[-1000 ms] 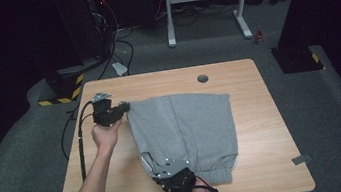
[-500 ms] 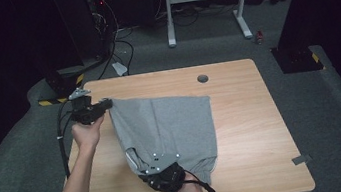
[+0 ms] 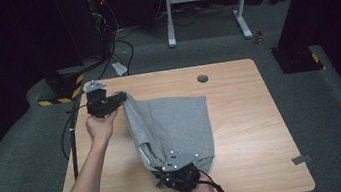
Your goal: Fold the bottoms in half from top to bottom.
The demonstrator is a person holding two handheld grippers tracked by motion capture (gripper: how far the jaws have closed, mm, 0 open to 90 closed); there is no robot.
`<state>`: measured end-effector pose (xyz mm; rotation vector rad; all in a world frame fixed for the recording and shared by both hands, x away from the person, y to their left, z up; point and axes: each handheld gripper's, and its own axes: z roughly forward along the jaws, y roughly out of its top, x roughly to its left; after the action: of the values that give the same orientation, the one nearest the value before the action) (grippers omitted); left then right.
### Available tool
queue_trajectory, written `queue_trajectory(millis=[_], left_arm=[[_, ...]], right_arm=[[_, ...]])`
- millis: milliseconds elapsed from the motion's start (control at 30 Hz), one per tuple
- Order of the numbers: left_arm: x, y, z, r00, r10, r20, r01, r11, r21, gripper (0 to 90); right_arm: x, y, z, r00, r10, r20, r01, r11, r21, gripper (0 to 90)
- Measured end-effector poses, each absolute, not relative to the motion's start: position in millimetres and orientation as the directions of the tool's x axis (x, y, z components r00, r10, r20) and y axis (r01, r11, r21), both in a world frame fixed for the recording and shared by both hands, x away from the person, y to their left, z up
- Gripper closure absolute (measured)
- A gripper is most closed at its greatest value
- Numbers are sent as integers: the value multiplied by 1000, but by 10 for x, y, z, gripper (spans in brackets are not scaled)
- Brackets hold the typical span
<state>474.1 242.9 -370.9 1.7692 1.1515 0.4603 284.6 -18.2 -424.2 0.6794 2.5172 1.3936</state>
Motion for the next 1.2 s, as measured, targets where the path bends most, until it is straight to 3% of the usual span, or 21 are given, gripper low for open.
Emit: queue_trajectory(millis=[800,1200], left_arm=[[4917,1572,-3596,593,796,-117,448,-206,870,860],[4990,1080,-3733,640,761,-107,446,-255,858,859]], right_arm=[[2785,-855,-4394,-789,598,140,387,307,870,849],[2718,-1136,-4602,-736,655,169,442,276,854,849]])
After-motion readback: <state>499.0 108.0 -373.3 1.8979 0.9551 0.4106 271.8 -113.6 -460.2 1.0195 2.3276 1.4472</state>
